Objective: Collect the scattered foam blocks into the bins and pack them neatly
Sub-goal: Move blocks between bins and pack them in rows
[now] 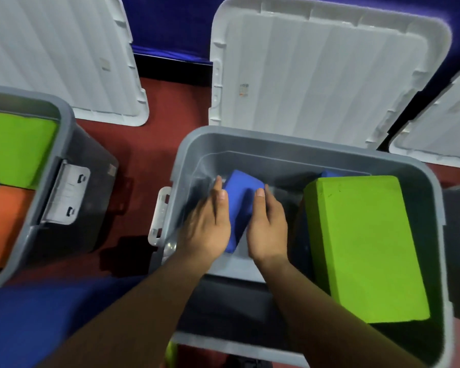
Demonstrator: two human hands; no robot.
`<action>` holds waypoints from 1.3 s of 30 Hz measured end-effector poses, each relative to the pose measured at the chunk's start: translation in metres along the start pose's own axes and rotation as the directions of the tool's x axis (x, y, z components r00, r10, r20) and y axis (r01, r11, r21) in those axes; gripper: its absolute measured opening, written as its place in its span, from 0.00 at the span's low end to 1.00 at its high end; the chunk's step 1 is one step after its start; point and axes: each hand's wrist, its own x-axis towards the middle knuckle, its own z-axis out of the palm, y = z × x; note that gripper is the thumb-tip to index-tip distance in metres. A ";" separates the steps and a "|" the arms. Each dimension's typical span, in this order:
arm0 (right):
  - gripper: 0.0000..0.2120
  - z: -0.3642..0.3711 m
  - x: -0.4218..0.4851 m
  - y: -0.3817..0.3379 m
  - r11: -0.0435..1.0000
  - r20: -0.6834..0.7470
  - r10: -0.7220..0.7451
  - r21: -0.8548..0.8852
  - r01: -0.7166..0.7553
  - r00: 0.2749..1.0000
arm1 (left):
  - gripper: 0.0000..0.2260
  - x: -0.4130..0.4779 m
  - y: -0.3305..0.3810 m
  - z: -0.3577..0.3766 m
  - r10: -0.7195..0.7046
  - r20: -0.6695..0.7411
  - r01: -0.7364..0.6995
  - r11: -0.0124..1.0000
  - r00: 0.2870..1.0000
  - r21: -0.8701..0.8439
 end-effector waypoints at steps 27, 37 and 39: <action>0.35 0.044 0.030 -0.003 0.986 0.407 0.143 0.021 -0.166 0.902 | 0.31 0.014 -0.005 -0.013 0.071 -0.189 -0.095 0.988 0.979 -0.120; 0.28 0.024 -0.001 -0.011 0.990 0.278 0.137 -0.049 -0.129 0.951 | 0.39 -0.017 -0.017 -0.022 0.162 -0.150 -0.167 0.986 0.975 -0.024; 0.27 0.013 -0.013 -0.015 0.993 0.240 0.110 -0.068 -0.096 0.965 | 0.39 -0.027 -0.014 -0.022 0.156 -0.143 -0.162 0.986 0.977 -0.037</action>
